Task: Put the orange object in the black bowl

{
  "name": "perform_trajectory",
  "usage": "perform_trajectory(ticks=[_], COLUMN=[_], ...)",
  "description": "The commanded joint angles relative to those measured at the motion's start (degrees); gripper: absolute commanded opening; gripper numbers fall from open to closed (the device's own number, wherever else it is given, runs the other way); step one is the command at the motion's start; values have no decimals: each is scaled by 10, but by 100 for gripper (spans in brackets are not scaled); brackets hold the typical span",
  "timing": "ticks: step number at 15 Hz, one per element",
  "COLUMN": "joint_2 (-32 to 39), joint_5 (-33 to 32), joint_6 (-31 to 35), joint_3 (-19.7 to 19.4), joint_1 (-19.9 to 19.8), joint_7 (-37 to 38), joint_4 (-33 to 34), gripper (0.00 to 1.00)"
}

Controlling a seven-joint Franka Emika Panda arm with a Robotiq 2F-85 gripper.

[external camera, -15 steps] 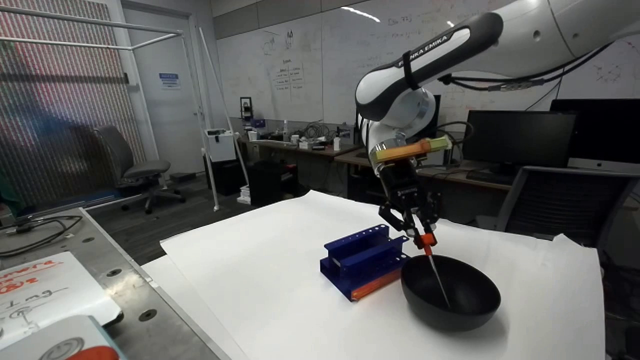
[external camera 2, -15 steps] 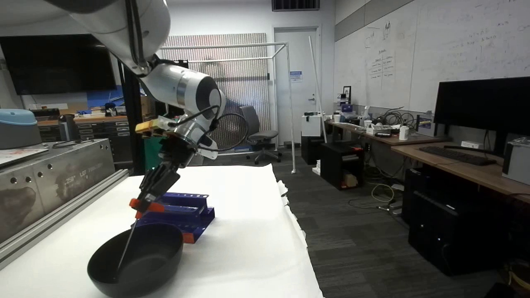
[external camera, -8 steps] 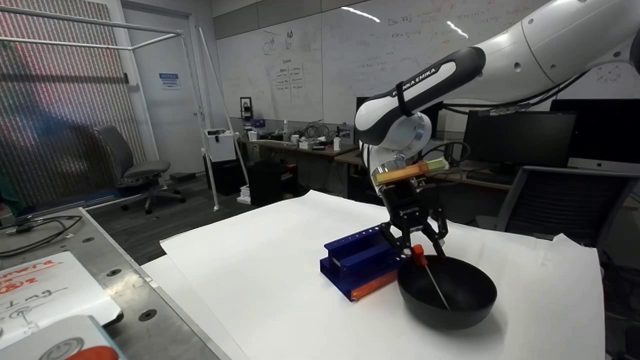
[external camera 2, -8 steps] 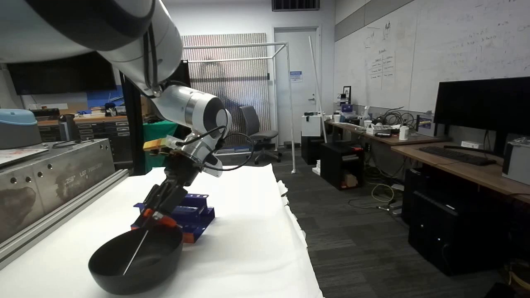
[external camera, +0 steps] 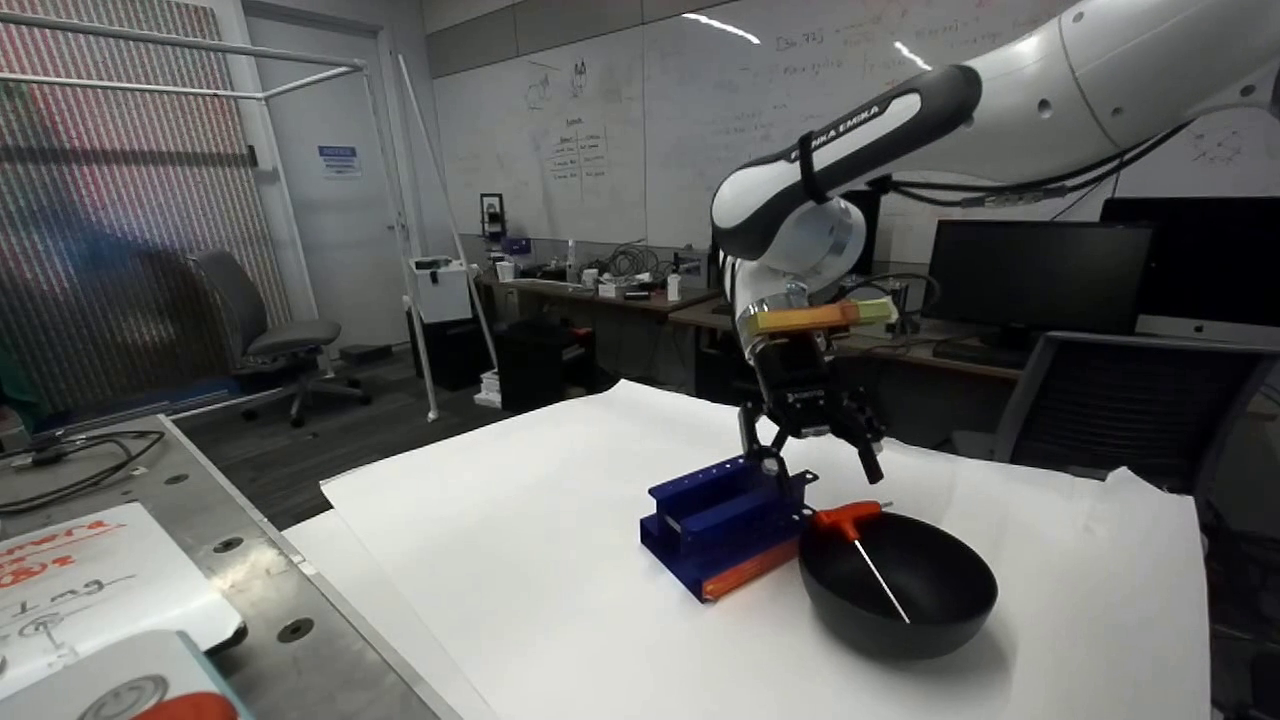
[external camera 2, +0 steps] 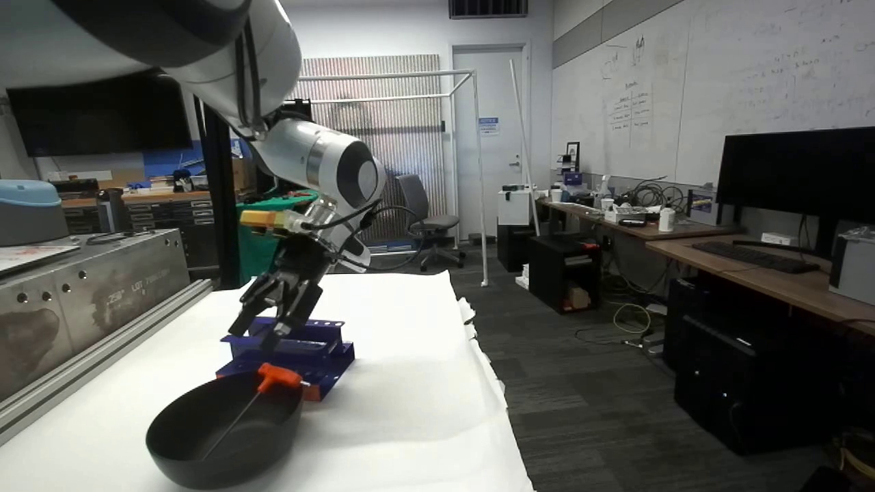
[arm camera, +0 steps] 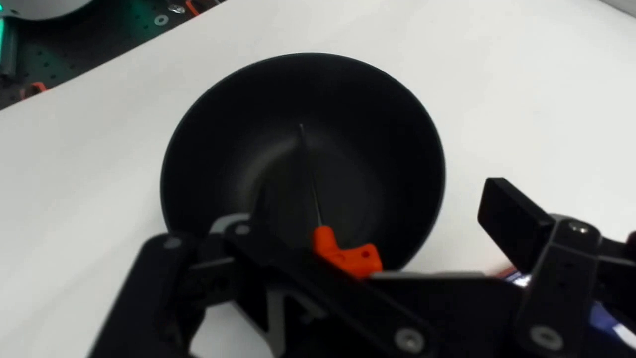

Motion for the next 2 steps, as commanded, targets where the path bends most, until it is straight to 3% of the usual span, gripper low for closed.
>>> perform_trajectory(ticks=[1, 2], joint_2=[-90, -118], joint_5=[34, 36], joint_6=[47, 64], joint_3=[-2, -3], joint_1=[-4, -3], joint_7=[-30, -39], joint_4=[-43, -61], gripper=[100, 100])
